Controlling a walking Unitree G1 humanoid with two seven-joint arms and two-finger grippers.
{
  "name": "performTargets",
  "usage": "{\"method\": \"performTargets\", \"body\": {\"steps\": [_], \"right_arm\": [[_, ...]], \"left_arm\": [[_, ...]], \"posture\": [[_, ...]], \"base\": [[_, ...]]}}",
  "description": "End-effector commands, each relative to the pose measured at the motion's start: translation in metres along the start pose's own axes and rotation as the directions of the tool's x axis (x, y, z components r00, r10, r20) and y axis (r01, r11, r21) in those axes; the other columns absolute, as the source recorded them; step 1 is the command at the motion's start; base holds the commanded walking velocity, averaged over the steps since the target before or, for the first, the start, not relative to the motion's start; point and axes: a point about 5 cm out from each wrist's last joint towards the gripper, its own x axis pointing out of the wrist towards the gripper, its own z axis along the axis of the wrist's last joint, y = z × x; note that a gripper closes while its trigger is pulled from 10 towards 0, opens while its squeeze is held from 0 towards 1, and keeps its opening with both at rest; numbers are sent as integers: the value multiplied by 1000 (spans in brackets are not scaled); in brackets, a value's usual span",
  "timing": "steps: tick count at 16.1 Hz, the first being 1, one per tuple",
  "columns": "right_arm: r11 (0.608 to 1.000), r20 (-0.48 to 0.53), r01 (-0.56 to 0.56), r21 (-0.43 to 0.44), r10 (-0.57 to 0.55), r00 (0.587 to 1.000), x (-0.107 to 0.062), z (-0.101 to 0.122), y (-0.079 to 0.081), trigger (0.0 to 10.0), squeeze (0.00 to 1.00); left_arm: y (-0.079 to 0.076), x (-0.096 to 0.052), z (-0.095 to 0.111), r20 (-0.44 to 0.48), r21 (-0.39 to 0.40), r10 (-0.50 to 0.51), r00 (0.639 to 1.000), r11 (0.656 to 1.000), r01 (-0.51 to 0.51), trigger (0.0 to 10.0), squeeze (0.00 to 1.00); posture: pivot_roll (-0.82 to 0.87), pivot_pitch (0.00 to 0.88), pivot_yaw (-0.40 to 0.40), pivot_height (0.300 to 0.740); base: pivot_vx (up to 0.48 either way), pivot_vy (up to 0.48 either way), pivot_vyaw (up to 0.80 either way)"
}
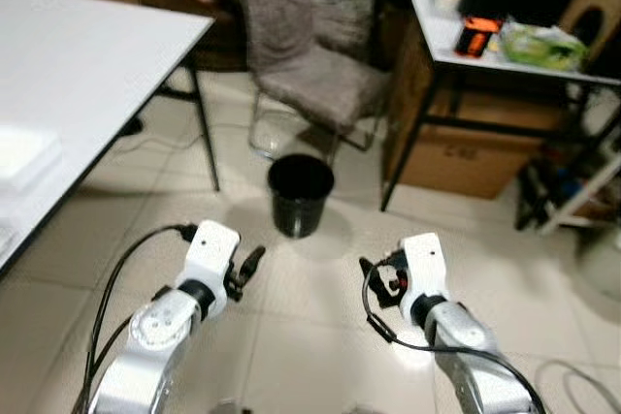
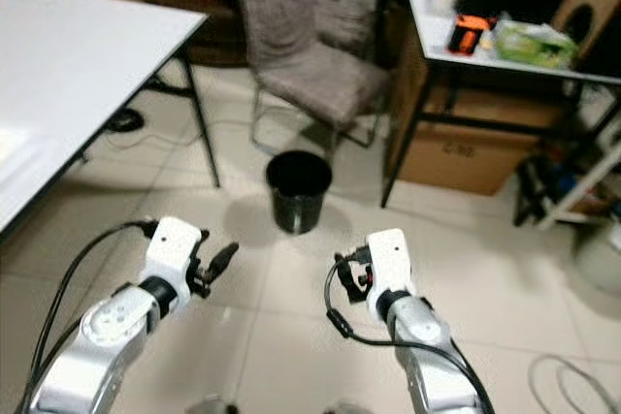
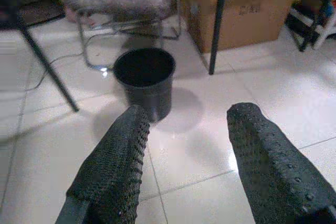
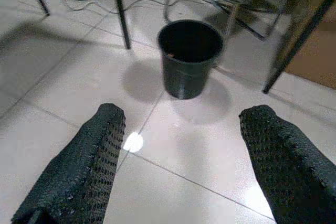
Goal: Picking trash to rubbish bin
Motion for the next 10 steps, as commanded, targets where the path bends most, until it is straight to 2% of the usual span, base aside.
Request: {"method": "performTargets", "body": {"steps": [1,10], "right_arm": [[1000,-11,15,-1,-15,1000,-2,-3,-5,10000,0],[1000,-8,8,-1,-8,1000,1,-1,-5,10000,0]], "left_arm": [[-4,0,2,9,-3,-12,1000,1000,12,10000,0],[-1,-4,1,4,7,-9,1000,1000,8,10000,0]], "posture": [[-57,73,-54,740],[-43,60,-57,740]], "base": [[-285,0,0],[-290,0,0]]}}
